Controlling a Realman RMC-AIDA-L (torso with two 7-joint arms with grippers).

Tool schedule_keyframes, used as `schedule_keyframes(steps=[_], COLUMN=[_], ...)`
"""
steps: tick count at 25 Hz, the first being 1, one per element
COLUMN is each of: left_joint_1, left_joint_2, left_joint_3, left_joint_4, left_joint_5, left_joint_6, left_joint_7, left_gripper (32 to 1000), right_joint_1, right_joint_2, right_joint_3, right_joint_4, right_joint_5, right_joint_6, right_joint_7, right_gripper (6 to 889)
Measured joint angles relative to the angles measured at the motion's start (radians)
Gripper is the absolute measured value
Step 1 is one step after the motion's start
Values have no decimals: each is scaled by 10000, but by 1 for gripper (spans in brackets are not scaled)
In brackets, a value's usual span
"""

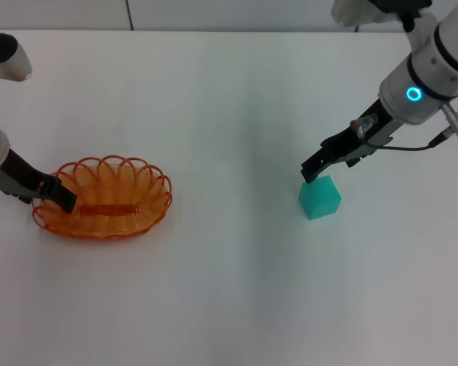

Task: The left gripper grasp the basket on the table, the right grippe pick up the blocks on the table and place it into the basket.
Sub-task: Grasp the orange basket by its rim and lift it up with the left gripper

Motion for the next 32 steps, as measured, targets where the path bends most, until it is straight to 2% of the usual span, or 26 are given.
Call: schedule_keyframes(steps=[4, 11, 18, 20, 29, 32], left_joint_1=[-13, -23, -86, -171, -175, -178], left_joint_2=[-60, -76, -66, -6, 11, 23], left_joint_3=[1, 0, 0, 1, -21, -42], left_joint_4=[-14, -32, -303, -557, -546, -544], left_joint_5=[-2, -5, 66, 12, -264, -269], left_joint_6=[93, 118, 286, 330, 267, 260], left_joint_7=[31, 39, 25, 36, 359, 404], left_gripper=[798, 798, 797, 797, 419, 354], right_joint_1=[-11, -76, -105, -112, -200, -200], right_joint_2=[0, -1, -16, -19, -47, -47], right_joint_3=[0, 0, -1, -1, 0, -1], right_joint_4=[9, 10, 10, 9, 9, 9], right_joint_5=[-1, 161, 232, 235, 249, 257], right_joint_6=[-15, -33, -58, -64, -153, -153], right_joint_7=[-2, -16, -28, -28, -29, -28], right_gripper=[879, 879, 879, 879, 879, 879])
